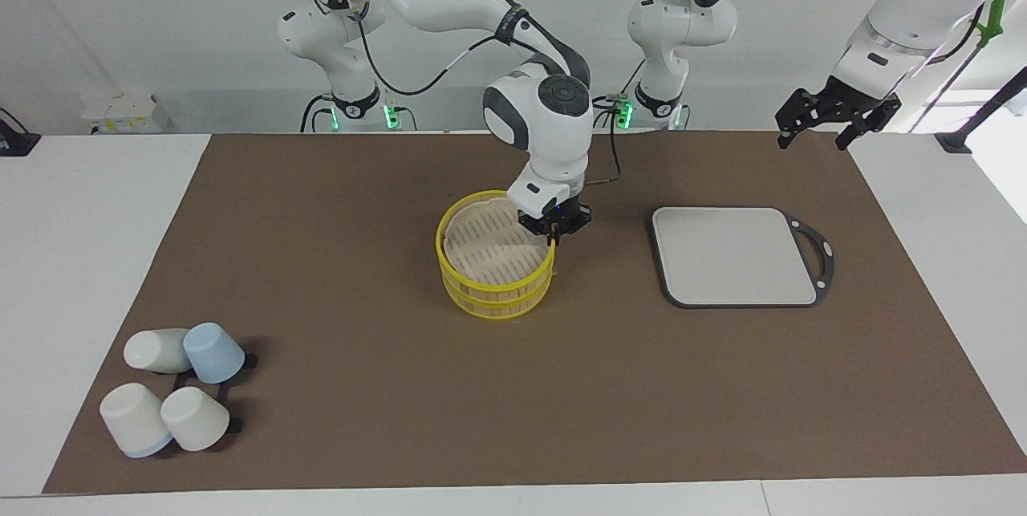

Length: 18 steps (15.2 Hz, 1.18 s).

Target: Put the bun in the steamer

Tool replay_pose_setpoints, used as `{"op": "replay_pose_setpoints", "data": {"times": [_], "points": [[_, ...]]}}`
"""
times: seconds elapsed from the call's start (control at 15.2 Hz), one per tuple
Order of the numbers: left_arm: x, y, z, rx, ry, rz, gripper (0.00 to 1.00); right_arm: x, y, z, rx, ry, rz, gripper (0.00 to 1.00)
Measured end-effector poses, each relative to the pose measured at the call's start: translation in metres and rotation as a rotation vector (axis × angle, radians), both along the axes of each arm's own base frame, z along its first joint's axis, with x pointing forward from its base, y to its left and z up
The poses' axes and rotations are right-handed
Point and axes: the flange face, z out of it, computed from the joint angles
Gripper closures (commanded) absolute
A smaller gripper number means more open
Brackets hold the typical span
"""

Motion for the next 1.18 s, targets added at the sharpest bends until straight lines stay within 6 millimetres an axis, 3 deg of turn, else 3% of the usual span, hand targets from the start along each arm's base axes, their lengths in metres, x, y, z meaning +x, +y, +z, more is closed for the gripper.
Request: {"op": "replay_pose_setpoints", "data": {"times": [0.13,0.2,0.26,0.33,0.59,0.72,0.86,1.18], "points": [[0.000,0.000,0.000,0.000,0.000,0.002,0.00,0.000,0.000,-0.001,0.000,0.000,0.000,0.98],[0.000,0.000,0.000,0.000,0.000,0.003,0.00,0.000,0.000,-0.001,0.000,0.000,0.000,0.60],[0.000,0.000,0.000,0.000,0.000,0.003,0.00,0.000,0.000,-0.001,0.000,0.000,0.001,0.33],[0.000,0.000,0.000,0.000,0.000,0.004,0.00,0.000,0.000,-0.001,-0.001,0.001,0.000,0.23],[0.000,0.000,0.000,0.000,-0.001,0.005,0.00,0.002,-0.002,0.002,0.000,-0.005,-0.004,0.15],[0.000,0.000,0.000,0.000,-0.001,0.005,0.00,0.010,-0.010,0.018,0.014,-0.029,-0.020,0.07],[0.000,0.000,0.001,0.000,-0.001,0.005,0.00,0.025,-0.032,0.040,0.030,-0.058,-0.057,0.03],[0.000,0.000,0.001,0.000,-0.001,0.005,0.00,0.063,-0.118,0.088,0.030,-0.086,-0.013,0.02]]}}
